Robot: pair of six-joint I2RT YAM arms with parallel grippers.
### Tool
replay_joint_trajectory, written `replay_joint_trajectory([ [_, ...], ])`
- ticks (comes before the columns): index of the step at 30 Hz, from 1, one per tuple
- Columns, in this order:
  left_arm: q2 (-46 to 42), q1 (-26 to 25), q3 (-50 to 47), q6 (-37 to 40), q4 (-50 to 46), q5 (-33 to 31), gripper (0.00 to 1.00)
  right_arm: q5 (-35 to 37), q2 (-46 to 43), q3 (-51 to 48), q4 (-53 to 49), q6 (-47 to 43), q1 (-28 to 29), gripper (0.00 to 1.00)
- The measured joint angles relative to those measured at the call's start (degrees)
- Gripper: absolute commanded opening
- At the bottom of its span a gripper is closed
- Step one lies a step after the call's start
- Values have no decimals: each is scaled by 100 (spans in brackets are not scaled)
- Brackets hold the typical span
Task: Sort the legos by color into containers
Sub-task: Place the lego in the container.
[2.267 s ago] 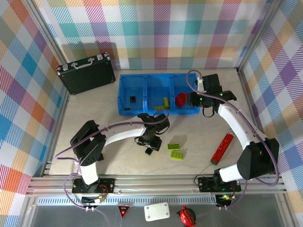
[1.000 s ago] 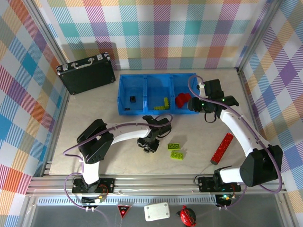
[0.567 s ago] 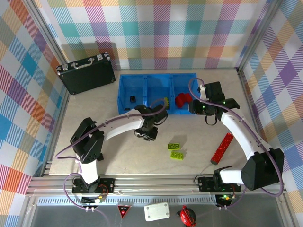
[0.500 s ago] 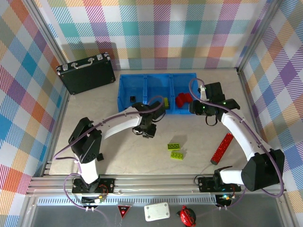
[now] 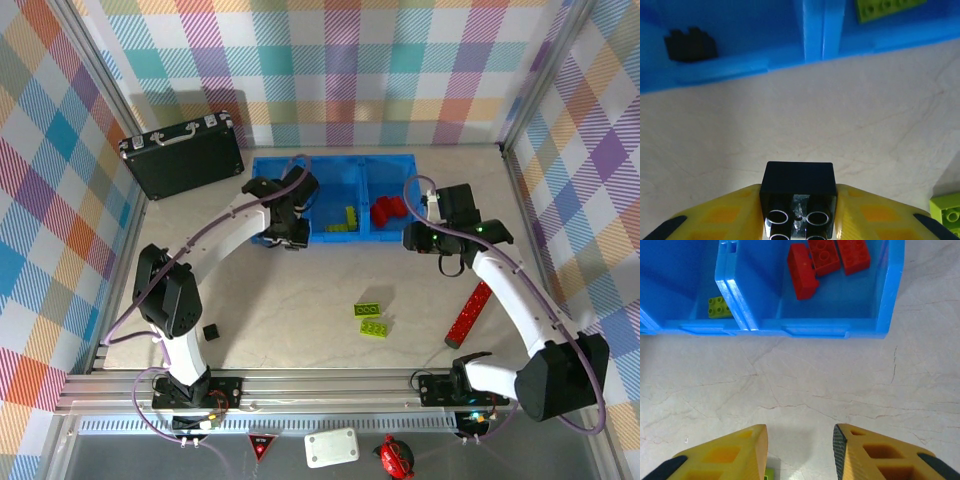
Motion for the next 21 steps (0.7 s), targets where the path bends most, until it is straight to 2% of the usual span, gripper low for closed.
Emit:
replay_joint_trajectory([
  [12, 942, 778, 994, 199, -129, 20, 38, -4, -330, -48, -195, 0, 0, 42],
  [21, 1659, 1032, 1373, 245, -85, 15, 39, -46, -570, -52, -433, 0, 0, 42],
])
